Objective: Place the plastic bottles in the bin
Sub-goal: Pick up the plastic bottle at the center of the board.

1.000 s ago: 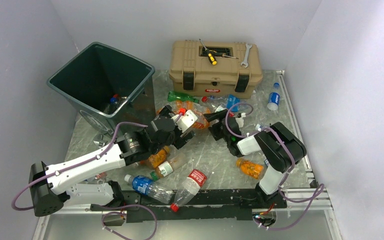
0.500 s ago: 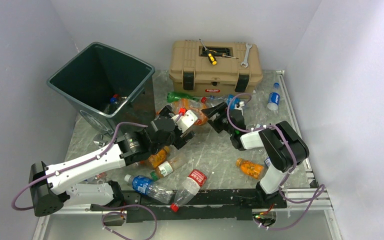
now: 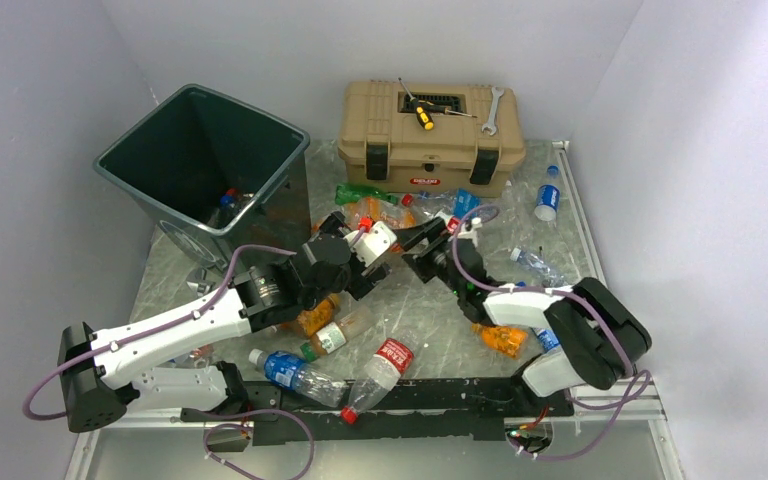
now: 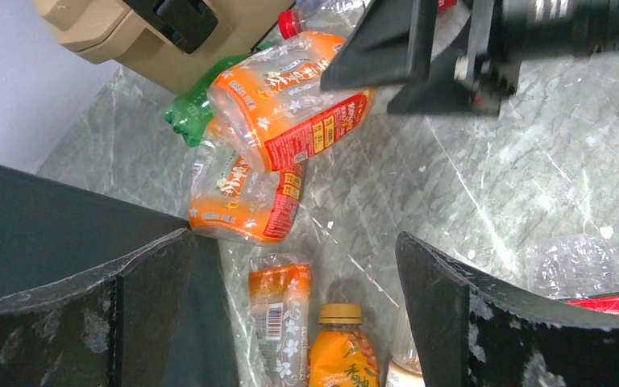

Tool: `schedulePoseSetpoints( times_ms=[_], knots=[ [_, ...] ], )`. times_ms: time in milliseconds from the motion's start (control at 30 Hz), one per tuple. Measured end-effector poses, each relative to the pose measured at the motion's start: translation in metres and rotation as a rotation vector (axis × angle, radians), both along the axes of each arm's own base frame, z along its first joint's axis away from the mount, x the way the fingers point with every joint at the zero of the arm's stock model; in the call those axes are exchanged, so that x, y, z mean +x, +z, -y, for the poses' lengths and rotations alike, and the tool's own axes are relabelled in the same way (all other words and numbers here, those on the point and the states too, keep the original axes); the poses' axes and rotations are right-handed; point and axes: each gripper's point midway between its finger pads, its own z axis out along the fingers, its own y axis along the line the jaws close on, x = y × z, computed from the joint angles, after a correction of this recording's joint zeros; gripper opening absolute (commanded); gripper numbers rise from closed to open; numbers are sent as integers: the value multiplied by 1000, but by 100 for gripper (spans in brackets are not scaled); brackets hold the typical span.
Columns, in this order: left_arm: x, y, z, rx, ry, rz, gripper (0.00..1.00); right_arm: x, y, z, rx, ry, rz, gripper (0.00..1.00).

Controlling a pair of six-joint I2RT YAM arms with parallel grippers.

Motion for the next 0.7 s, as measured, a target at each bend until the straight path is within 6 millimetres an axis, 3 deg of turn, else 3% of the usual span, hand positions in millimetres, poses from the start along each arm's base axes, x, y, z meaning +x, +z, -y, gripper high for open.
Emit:
schedulePoseSetpoints(
  times_ms=[133, 267, 467, 700],
  knots=[
    [0, 0, 0, -3, 3, -1, 100, -21, -11, -35, 65, 22, -57, 100],
    [1, 1, -1, -1, 11, 6, 100, -29, -33, -47, 84, -60, -133, 100],
    [0, 1, 0, -13, 18, 16, 99, -2, -30, -48, 170, -220, -142, 100],
    [0, 7, -4, -38, 31, 38, 100, 21, -52, -48, 224, -342, -192, 100]
  ],
)
